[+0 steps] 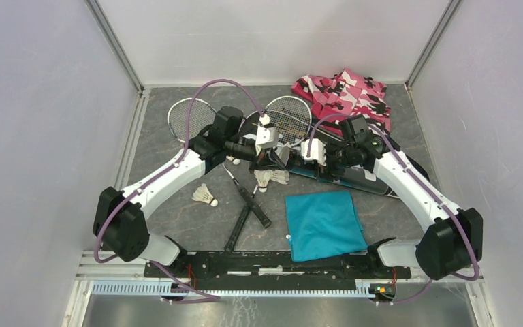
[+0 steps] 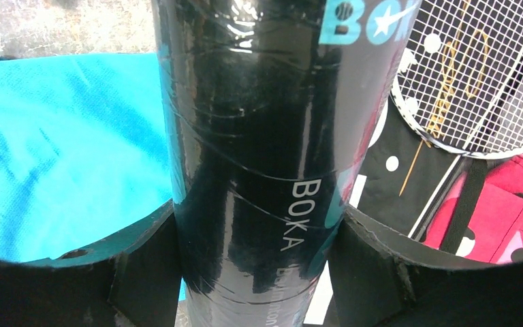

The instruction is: Pack up the badminton gear

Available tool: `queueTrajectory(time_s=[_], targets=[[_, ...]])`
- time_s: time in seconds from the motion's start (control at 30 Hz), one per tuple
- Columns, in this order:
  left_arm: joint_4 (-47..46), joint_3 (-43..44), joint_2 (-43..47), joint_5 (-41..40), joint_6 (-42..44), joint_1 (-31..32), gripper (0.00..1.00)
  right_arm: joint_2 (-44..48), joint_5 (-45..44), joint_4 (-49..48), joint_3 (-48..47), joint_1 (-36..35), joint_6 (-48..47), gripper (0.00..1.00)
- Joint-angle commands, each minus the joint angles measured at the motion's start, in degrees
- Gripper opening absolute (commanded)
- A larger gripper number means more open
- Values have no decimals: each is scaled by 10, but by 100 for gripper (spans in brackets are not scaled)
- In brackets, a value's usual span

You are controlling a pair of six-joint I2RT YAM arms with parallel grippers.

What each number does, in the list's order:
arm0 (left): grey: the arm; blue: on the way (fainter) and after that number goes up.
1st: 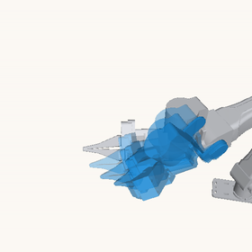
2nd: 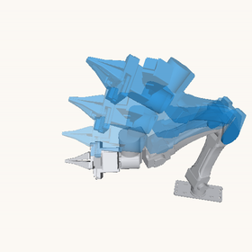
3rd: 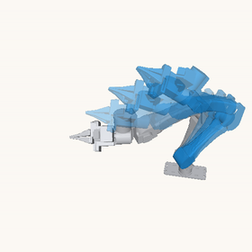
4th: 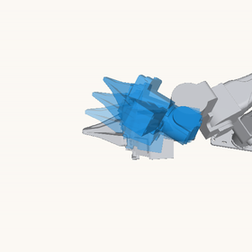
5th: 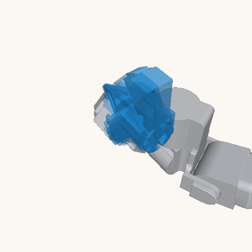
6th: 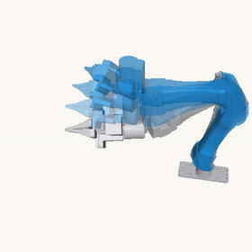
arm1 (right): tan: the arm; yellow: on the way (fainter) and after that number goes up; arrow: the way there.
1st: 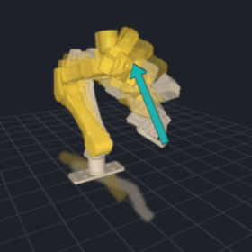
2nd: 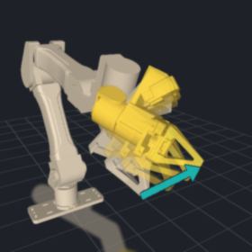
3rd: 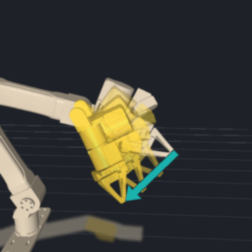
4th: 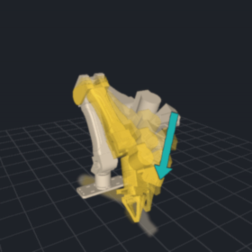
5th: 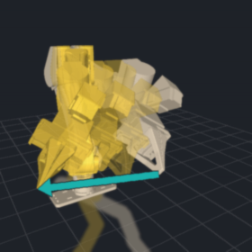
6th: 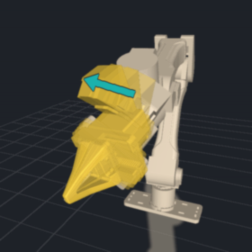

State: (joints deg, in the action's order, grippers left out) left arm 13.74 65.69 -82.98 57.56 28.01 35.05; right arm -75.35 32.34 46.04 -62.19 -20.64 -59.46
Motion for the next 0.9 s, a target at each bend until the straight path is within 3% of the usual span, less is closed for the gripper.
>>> queueTrajectory(time_s=[0.0,0.2,0.47,0.57,0.73,0.87], targets=[[69,-4,34,51,77,5,2,30,-15,-7,7,-2,-44,27],[128,5,42,86,107,-6,2,47,-44,8,18,-1,-64,25],[132,2,60,88,82,-51,2,59,-70,-2,25,-2,-50,22],[146,3,84,27,62,-74,2,46,-117,-41,14,-1,14,23],[262,-20,153,-183,148,-131,2,-12,-217,-66,-22,-2,115,24],[320,-55,195,-281,202,-218,2,-45,-266,-93,-14,-2,152,23]])
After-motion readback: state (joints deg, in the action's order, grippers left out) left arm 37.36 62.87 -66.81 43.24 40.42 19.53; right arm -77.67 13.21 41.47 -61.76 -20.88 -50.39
